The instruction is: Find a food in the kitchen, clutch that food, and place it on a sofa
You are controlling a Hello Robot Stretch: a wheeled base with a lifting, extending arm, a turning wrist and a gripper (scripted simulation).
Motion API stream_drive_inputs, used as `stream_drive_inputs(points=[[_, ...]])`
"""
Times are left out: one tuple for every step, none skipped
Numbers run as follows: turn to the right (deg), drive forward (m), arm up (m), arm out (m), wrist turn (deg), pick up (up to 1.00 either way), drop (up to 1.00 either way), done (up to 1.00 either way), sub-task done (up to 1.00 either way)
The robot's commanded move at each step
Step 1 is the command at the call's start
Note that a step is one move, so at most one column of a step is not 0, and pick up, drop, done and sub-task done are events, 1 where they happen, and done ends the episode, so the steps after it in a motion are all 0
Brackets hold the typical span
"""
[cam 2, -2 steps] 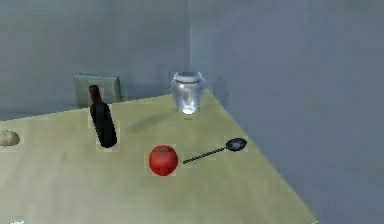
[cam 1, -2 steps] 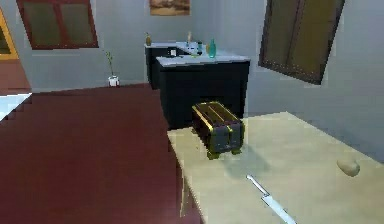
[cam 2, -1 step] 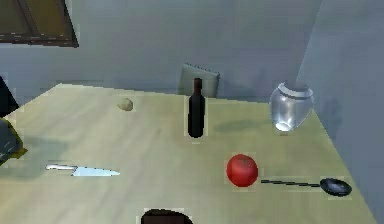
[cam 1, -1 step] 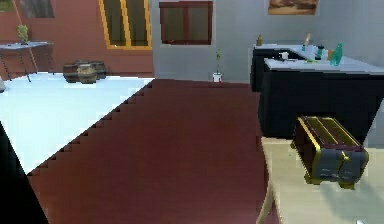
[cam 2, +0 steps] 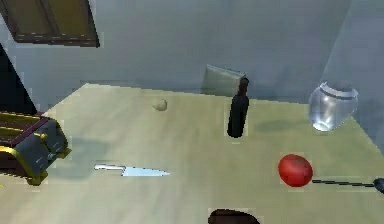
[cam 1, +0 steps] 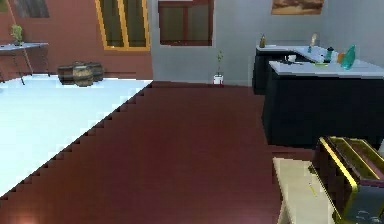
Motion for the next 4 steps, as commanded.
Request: stream_drive_inputs(points=[[-3.0, 0.00, 0.00, 0.00, 0.0, 0.00, 0.00, 0.00, 0.00], [0.0, 0.45, 0.00, 0.00, 0.0, 0.00, 0.00, 0.00, 0.00], [45.0, 0.00, 0.00, 0.00, 0.0, 0.00, 0.00, 0.00, 0.00], [12.0, 0.00, 0.00, 0.00, 0.0, 0.00, 0.00, 0.00, 0.00]])
